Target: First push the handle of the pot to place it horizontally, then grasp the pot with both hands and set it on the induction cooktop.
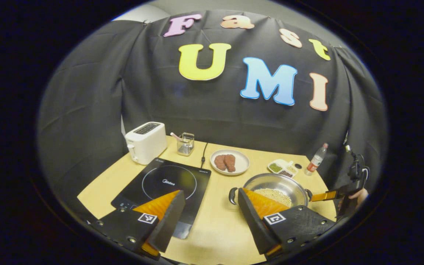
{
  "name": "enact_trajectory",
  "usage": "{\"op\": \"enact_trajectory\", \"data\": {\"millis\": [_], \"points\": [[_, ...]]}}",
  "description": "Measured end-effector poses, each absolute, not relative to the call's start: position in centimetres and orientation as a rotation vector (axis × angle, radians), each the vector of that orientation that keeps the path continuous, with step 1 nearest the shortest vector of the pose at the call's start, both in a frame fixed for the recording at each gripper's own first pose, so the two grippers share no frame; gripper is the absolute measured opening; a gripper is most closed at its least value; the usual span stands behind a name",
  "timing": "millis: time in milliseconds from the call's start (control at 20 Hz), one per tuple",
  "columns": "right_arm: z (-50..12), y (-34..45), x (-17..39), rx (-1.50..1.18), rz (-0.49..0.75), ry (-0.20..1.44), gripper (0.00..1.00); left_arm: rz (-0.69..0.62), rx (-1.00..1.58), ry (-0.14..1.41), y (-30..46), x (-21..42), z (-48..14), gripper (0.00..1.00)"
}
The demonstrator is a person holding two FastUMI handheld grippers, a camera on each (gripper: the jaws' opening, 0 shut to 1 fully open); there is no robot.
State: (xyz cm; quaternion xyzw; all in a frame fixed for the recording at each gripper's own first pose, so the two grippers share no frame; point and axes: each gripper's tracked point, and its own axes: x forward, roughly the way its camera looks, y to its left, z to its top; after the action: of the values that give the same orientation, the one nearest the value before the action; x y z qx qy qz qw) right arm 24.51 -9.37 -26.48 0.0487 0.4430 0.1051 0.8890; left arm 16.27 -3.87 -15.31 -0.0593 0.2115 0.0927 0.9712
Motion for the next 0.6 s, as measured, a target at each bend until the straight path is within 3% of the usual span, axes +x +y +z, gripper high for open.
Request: {"op": "enact_trajectory", "data": {"millis": [50,350,600], "points": [[-26.2,-9.3,25.0,0.118,0.206,0.908,0.98,0.166,-0.129,0.44,-3.9,17.3,-15.8,0.87],[-25.5,-8.1,27.5,0.208,0.221,0.889,0.98,0.031,-0.196,0.511,-6.6,23.2,-19.3,0.89],[-27.1,-7.5,29.0,0.2,0.245,0.899,0.98,-0.015,-0.262,0.631,-8.5,27.3,-26.0,0.92]]}}
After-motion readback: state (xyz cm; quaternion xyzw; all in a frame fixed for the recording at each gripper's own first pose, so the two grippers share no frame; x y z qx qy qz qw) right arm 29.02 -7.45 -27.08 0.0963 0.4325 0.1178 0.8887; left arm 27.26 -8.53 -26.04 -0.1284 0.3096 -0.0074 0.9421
